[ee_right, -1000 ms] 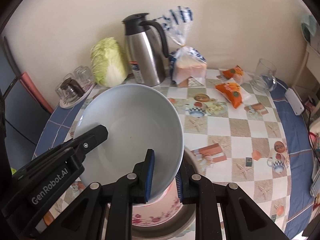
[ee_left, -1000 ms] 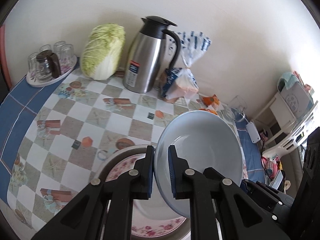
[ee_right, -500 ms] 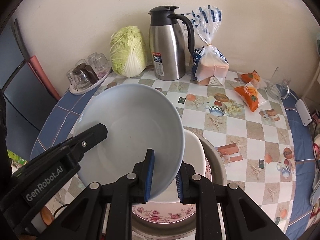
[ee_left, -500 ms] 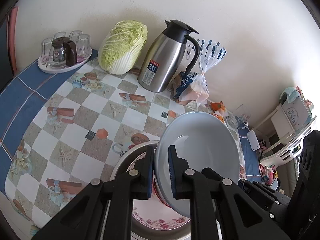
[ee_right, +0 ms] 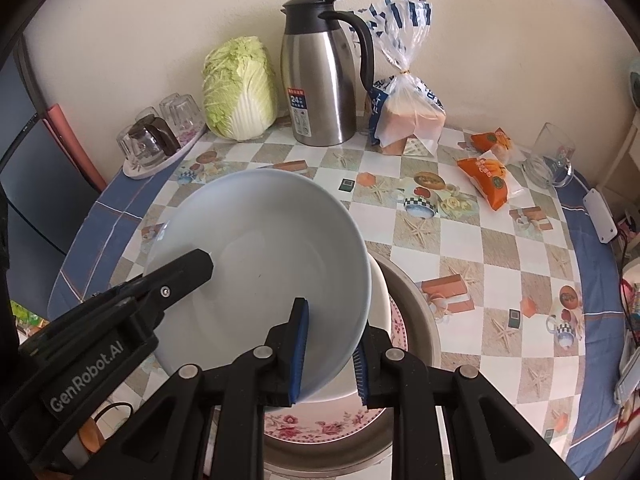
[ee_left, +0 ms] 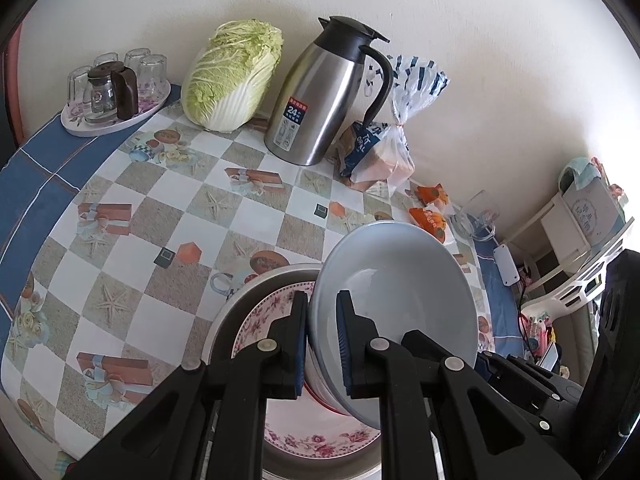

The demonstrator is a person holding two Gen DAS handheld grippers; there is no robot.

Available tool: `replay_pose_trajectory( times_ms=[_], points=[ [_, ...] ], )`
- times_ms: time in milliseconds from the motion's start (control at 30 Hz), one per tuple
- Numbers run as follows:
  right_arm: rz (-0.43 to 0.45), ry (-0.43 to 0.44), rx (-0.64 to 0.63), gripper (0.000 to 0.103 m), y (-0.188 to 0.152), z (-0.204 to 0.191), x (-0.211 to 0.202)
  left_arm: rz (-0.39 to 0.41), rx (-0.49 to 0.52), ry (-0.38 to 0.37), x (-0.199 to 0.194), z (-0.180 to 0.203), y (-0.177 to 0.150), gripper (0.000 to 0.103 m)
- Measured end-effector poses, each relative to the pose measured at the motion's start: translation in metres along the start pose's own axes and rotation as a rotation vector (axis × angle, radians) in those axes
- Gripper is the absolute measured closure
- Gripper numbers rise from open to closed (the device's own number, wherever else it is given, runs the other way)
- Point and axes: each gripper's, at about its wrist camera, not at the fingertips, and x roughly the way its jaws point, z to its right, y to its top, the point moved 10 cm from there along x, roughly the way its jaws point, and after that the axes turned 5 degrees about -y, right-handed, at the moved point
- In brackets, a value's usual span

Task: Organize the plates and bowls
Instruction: 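Lower the round bowl onto the bowl stack in the basin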

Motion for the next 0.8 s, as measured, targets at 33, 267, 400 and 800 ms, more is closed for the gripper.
replay_pose_trajectory(
  times_ms=[33,267,400,800],
  points=[
    [-0.005,0.000,0.001,0.080,0.000,0.001,0.002,-0.004,0.002,0.002,0.001,0.000,-0.001,0.089],
    [-0.033,-0.009,0.004,0.080,-0.005,0.006,0.011,-0.020,0.017,0.017,0.010,0.002,-0.005,0.089],
    [-0.048,-0.022,0.008,0.080,-0.007,0.011,0.015,-0.030,0.026,0.017,0.014,0.004,-0.007,0.089],
    [-0.059,-0.020,0.003,0.080,-0.009,0.011,0.017,-0.031,0.033,0.034,0.017,0.002,-0.009,0.089]
  ],
)
